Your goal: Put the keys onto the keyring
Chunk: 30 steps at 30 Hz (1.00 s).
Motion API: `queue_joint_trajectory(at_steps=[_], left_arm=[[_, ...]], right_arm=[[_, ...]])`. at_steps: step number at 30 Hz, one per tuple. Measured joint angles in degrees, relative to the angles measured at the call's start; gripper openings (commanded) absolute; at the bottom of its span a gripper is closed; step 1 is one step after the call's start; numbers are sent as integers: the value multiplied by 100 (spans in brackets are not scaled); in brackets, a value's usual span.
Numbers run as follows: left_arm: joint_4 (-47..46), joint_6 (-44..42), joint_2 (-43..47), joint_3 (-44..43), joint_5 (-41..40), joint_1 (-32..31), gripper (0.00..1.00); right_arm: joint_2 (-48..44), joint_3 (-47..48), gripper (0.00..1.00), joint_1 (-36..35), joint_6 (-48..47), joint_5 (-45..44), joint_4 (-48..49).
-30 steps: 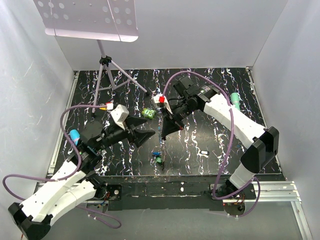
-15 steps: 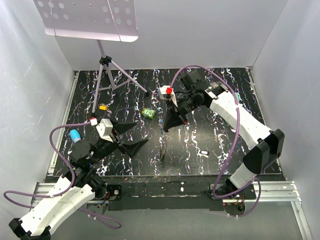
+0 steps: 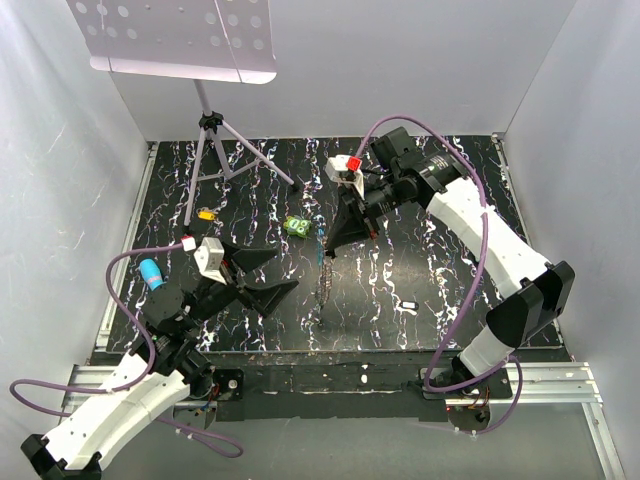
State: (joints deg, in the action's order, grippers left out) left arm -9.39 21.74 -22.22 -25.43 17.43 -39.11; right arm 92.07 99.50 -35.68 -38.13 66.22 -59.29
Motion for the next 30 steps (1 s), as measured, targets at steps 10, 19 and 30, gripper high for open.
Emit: queue_joint_trajectory(at_steps=[10,19,30], left_arm=[[-304,170,4,146,103,0,98],[-483,251,11,254,127,0,98],[-592,256,11,256,210,0,98]], right_arm=[[-44,-275,1,0,66,127,131],[-70,-380,1,0,133,136,251],[-76,-382,1,0,197,138,291]])
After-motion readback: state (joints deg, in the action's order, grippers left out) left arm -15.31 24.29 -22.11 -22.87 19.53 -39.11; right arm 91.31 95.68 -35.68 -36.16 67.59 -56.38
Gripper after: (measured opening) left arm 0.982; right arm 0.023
